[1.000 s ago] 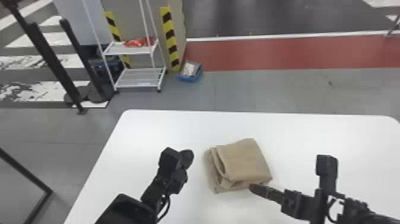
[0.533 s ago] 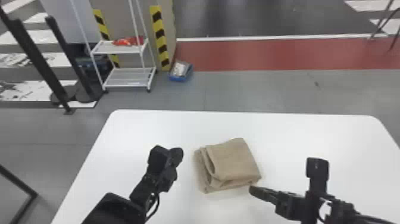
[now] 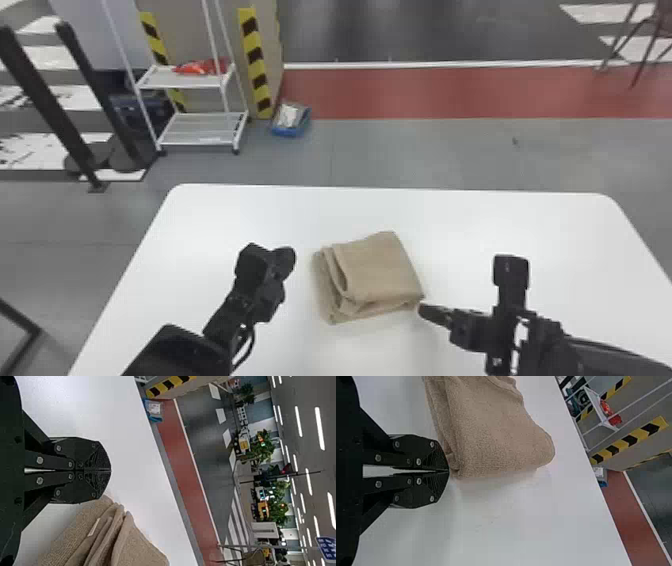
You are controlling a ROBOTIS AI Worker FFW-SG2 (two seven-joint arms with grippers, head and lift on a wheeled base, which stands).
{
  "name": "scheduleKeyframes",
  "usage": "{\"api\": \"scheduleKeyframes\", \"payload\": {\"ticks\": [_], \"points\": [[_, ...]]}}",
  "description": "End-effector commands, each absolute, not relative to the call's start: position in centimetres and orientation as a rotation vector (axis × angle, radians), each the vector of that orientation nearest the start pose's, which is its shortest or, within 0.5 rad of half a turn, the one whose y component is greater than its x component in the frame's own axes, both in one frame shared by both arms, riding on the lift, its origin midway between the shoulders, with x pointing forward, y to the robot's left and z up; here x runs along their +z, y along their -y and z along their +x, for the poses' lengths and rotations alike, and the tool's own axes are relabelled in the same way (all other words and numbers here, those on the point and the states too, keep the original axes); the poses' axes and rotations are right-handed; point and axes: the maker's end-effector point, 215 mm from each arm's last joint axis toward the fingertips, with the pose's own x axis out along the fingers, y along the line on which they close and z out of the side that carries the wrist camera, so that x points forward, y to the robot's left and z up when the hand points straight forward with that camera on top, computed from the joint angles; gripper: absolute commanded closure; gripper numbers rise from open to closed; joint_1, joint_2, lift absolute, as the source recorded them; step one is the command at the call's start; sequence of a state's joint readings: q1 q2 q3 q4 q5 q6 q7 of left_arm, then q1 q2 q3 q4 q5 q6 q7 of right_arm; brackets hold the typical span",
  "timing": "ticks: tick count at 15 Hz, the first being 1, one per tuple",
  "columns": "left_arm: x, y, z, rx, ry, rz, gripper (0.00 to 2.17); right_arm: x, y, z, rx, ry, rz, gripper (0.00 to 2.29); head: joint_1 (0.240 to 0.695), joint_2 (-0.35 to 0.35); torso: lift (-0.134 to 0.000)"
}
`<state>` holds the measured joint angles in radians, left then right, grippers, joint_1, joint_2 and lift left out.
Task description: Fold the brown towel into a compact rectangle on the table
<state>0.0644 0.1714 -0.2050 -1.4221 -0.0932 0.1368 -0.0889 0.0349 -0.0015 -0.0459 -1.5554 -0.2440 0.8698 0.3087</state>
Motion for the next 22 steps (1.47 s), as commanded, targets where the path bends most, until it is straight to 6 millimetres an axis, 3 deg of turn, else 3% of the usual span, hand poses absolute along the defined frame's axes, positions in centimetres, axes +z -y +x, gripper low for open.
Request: {"api": "scheduleKeyframes", "payload": {"ticks": [1, 5, 10, 11, 13, 14, 17, 20, 22], "points": [[-51.5, -17.5, 52.8, -0.28, -0.366, 0.27, 1.63, -56.6, 13.5, 47.9, 0.332, -0.87, 0.375, 1.42, 0.695, 0.05, 0.0], [-51.2, -17.8, 53.0, -0.277, -0.362, 0.269, 1.63, -55.1, 13.6, 51.3, 0.332, -0.819, 0.364, 1.42, 0.695, 0.041, 0.0], [-50.9, -17.7, 52.8, -0.28, -0.356, 0.258, 1.63, -52.1, 14.1, 57.5, 0.324, -0.747, 0.331, 1.42, 0.695, 0.039, 0.0], [-50.6, -17.7, 52.9, -0.281, -0.351, 0.25, 1.63, -52.3, 14.0, 57.3, 0.328, -0.757, 0.334, 1.42, 0.695, 0.037, 0.0], [-50.3, -18.1, 53.1, -0.28, -0.347, 0.25, 1.63, -53.7, 13.8, 54.9, 0.339, -0.78, 0.37, 1.42, 0.695, 0.035, 0.0], [-50.1, -18.1, 53.2, -0.286, -0.345, 0.241, 1.63, -53.4, 14.6, 53.9, 0.328, -0.758, 0.383, 1.42, 0.695, 0.038, 0.0], [-49.4, -17.2, 54.0, -0.326, -0.339, 0.206, 1.63, -52.3, 20.6, 52.6, 0.234, -0.683, 0.414, 1.42, 0.695, 0.033, 0.0], [-49.3, -14.9, 54.0, -0.41, -0.358, 0.143, 1.63, -50.6, 26.4, 50.5, 0.157, -0.626, 0.379, 1.42, 0.695, -0.039, 0.0], [-50.9, -12.6, 53.8, -0.466, -0.394, 0.137, 1.63, -49.9, 28.8, 48.2, 0.136, -0.606, 0.332, 1.42, 0.695, -0.088, 0.0]]}}
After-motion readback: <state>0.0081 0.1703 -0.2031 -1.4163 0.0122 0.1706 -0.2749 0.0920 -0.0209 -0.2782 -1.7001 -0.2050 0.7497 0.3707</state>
